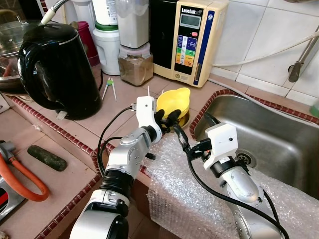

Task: Kitchen organization

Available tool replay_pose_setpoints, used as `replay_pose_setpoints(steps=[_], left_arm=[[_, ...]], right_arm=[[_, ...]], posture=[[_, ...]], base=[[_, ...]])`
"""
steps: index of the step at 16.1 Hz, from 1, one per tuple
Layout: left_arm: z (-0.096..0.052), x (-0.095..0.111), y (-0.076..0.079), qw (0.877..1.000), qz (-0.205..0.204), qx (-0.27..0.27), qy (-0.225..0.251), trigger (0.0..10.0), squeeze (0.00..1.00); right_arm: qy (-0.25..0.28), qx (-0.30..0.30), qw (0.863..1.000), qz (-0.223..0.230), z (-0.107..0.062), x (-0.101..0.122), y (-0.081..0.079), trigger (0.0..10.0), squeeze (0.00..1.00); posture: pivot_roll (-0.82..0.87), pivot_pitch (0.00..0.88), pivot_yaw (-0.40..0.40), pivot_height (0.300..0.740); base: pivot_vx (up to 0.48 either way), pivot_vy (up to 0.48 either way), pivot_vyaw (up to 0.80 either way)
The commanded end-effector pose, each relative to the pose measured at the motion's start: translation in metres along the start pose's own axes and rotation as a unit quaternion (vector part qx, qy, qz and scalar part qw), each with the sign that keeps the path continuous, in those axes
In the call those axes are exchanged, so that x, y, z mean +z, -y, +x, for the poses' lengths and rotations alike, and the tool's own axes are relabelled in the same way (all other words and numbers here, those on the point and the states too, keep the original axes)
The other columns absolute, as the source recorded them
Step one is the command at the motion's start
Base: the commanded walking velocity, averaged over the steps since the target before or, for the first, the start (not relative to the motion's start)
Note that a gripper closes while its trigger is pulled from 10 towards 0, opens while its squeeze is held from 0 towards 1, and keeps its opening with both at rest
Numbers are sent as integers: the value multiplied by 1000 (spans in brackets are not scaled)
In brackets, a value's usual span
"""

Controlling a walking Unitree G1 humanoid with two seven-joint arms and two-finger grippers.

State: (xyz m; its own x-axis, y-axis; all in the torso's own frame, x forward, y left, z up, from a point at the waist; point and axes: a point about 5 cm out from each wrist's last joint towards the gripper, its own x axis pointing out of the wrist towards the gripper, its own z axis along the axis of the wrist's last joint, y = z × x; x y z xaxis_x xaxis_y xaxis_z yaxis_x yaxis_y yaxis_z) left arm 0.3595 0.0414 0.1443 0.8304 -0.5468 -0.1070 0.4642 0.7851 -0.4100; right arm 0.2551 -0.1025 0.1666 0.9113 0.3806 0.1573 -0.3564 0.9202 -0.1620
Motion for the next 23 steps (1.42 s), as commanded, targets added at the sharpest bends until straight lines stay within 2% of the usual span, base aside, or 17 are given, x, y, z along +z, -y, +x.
replay_pose_setpoints(steps=[1,2,3,4,5,9,10,11,12,15,23], left_arm=[[1,3,4,1000,-2,-4,4,10000,1000],[3,-4,10,999,-31,-4,-15,10000,1000],[4,-5,10,999,-34,-3,-18,10000,1000],[5,-7,12,999,-37,-4,-24,10000,455],[6,-8,13,999,-44,-8,-29,10000,0],[11,-10,17,998,-51,-6,-45,10000,0],[12,-11,17,997,-51,-1,-51,7176,0],[12,-10,17,997,-51,1,-52,5412,0],[12,-10,17,997,-53,0,-50,0,0],[12,-8,16,997,-53,0,-48,0,0],[10,-4,16,999,-19,3,-46,0,0]], right_arm=[[2,4,1000,3,1,0,-4,10000,0],[-3,8,1000,14,0,-3,-12,10000,0],[-7,8,1000,16,-1,-4,-13,10000,0],[-18,8,1000,20,-6,-7,-13,10000,0],[-32,6,999,22,-10,-12,-12,10000,0],[-90,-35,995,25,-27,-30,-5,10000,0],[-89,-36,995,32,-28,-30,-5,10000,0],[-91,-38,995,28,-28,-29,-5,10000,0],[-92,-44,994,29,-29,-29,-4,10000,0],[-96,-48,994,28,-30,-30,-3,10000,0],[-93,-46,994,27,-27,-29,-4,10000,0]], posture=[[12,0,21,740],[4,0,28,740],[-3,0,32,740],[-9,0,37,740],[-17,0,42,740],[-41,0,59,740],[-45,0,62,740],[-49,0,64,740],[-49,0,64,740],[-51,0,67,740],[-34,0,68,740]], base=[[0,0,0],[0,0,0],[0,0,0],[0,0,0],[0,0,0],[0,0,0],[0,0,0],[0,0,0],[0,0,0],[0,0,0],[0,0,0]])
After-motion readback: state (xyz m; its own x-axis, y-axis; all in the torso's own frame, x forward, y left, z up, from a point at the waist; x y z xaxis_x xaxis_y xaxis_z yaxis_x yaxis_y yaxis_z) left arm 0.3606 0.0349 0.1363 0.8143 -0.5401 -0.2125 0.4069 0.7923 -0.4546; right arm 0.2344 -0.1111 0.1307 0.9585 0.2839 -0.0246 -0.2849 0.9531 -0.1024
